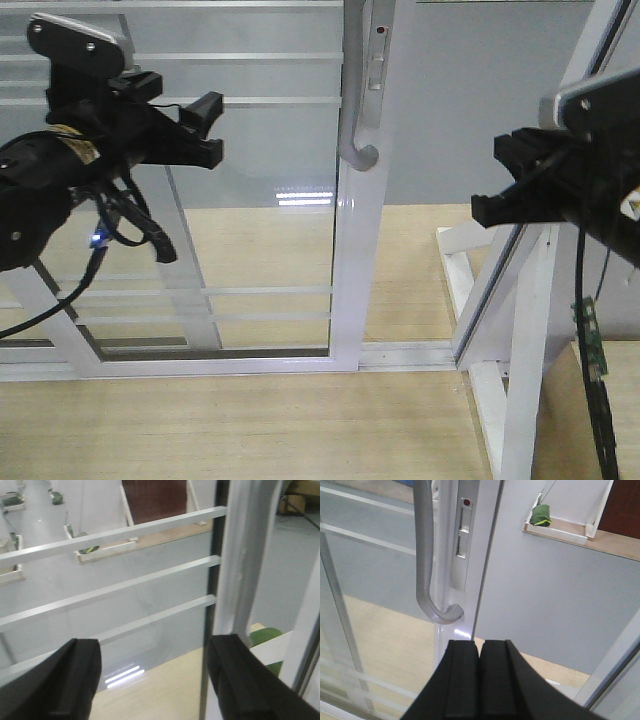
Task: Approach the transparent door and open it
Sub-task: 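Slide the gripped door panel sideways away from the right gripper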
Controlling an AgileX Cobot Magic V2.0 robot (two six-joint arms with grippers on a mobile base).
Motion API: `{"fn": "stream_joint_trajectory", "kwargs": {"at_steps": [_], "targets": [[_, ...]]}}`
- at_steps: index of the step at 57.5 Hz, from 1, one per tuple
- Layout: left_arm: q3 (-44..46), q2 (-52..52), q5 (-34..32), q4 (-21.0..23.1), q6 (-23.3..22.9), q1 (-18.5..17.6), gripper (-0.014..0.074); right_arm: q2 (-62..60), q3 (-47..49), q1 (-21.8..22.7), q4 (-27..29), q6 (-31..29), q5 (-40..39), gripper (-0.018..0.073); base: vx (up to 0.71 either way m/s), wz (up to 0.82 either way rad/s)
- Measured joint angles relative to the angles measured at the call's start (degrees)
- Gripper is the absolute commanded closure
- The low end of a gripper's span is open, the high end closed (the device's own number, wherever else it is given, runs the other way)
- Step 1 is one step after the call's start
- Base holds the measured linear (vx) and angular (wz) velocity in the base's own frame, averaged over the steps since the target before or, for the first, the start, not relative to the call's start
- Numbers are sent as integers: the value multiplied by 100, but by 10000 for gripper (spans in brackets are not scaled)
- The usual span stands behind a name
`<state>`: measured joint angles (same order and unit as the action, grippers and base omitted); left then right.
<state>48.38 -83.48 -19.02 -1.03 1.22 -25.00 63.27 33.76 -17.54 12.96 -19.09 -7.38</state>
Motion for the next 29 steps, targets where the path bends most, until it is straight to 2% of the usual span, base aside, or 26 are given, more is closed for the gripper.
{"fn": "stream_joint_trajectory", "kwargs": {"at_steps": [7, 15, 29], "targets": [[509, -477, -116, 1, -122, -388, 27, -381, -692, 0, 276, 12, -450, 563, 0, 0], [1225, -1125, -183, 1, -240, -760, 27, -483, -997, 0, 353, 2, -594, 563, 0, 0], [2515, -2114, 35, 3, -425, -962, 27, -488, -1012, 0, 353, -5, -632, 563, 0, 0]]}}
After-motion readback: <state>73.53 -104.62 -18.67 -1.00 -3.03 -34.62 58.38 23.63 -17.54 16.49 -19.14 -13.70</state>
